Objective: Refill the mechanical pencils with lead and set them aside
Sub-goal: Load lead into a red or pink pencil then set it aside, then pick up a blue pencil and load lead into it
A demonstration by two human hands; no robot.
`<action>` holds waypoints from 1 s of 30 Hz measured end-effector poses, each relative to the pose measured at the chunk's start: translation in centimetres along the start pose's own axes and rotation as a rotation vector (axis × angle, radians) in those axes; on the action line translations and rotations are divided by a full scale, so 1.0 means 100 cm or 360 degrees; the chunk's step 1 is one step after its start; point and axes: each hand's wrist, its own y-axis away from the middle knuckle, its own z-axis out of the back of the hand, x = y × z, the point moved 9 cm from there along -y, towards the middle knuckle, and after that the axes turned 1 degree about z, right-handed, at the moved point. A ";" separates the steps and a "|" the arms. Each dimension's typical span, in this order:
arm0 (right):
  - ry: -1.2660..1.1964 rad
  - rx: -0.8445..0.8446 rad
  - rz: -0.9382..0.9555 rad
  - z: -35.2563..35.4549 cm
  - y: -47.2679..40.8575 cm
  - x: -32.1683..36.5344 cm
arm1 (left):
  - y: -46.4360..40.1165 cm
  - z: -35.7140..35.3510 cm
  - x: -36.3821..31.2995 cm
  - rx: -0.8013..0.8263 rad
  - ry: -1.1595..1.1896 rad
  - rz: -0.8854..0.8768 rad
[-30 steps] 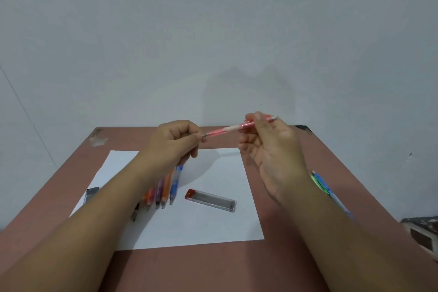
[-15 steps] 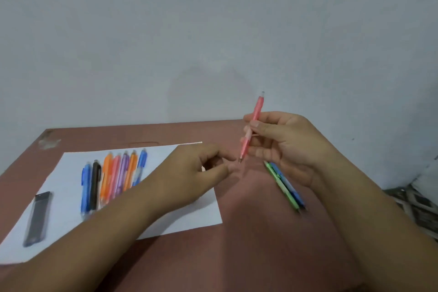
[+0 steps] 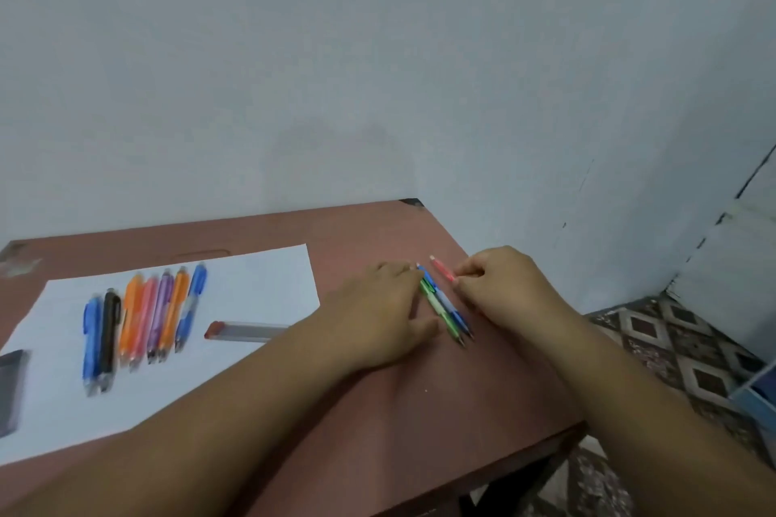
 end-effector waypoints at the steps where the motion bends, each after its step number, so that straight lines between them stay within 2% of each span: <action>1: 0.0005 0.0013 0.0003 -0.003 0.000 0.000 | -0.003 -0.003 0.002 -0.0002 -0.0002 0.0010; 20: 0.0047 -0.0007 0.0169 -0.027 0.010 0.013 | 0.002 -0.008 0.027 0.0013 0.0090 0.0128; 25: -0.0056 -0.0077 0.0143 -0.020 0.011 0.006 | 0.020 0.012 0.038 -0.0054 0.0137 0.0156; 30: -0.0214 -0.0173 0.0151 -0.005 0.014 0.012 | 0.061 0.053 0.089 -0.0195 0.0079 0.0346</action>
